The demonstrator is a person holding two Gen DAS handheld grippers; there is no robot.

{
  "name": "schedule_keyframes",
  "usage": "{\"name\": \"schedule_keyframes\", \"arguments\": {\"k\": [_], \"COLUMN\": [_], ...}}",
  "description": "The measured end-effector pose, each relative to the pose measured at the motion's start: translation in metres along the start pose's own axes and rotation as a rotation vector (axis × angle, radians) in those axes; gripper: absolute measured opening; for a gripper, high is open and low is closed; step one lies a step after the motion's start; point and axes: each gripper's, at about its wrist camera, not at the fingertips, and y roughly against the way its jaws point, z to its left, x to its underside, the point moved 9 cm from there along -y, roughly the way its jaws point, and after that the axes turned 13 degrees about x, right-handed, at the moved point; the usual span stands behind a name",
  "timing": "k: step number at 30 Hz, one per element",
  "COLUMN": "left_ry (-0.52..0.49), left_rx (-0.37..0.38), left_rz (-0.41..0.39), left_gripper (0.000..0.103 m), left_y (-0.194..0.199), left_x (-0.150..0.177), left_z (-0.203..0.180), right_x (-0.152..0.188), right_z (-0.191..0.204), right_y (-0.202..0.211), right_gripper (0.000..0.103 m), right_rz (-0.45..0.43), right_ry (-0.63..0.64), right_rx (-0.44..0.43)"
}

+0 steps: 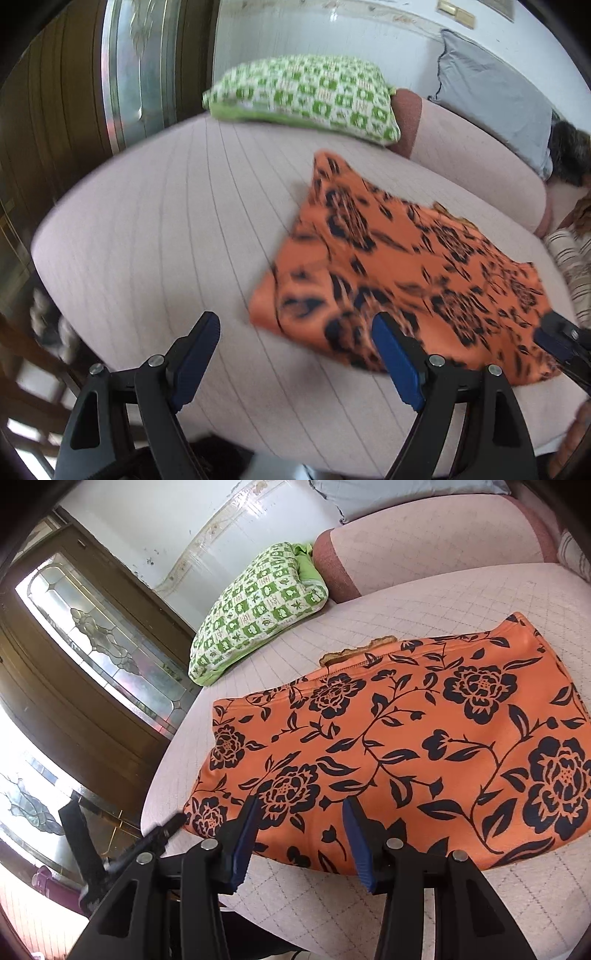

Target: Fold small clothes

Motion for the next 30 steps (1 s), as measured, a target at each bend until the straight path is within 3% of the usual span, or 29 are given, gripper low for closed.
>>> {"name": "schedule_keyframes", "arguments": {"k": [4,9,13,17,19,20,23,25,27,30], "left_ry": [0.069,0.223,0.266,0.278,0.258,0.239,0.189,0.196,0.221,0.201], "left_rx": [0.075,0.162,0.148,0.189,0.189,0.188,0.180,0.199,0.223,0.240], "left_rz": [0.099,0.147,0.097,0.047,0.016,0.008,0.002,-0.004,-0.008,-0.019], "left_gripper": [0.085,0.085,0.085,0.084,0.066,0.046,0.039,0.039,0.055,0.060], "left_y": [-0.015,-0.032,-0.043,-0.057,-0.061,-0.062,-0.066,-0.069,-0.074,-0.079], "left_x": [0.025,0.034,0.014,-0.004,-0.007,-0.007,-0.008,-0.011,-0.014,-0.020], "left_z": [-0.010,-0.013,-0.011,-0.018,-0.021,-0.024,-0.027,-0.027,-0.029,-0.036], "right_x": [-0.001,-0.003,-0.007,-0.010,-0.011,-0.012,-0.014,-0.016,-0.015,-0.014], "right_z": [0.000,-0.005,-0.012,-0.019,-0.023,-0.024,-0.026,-0.029,-0.032,-0.045], "right_y": [-0.001,-0.002,0.001,0.003,0.002,0.002,-0.001,-0.005,-0.008,-0.013], "right_gripper": [0.050,0.050,0.050,0.050,0.050,0.050,0.050,0.050,0.050,0.050], "right_rz": [-0.001,-0.003,-0.013,-0.020,-0.017,-0.016,-0.012,-0.009,-0.001,0.020], "right_ry": [0.001,0.000,-0.019,-0.029,-0.034,-0.037,-0.043,-0.047,-0.053,-0.088], "right_rx": [-0.005,0.004,0.004,0.009,0.012,0.013,0.014,0.016,0.032,0.066]}}
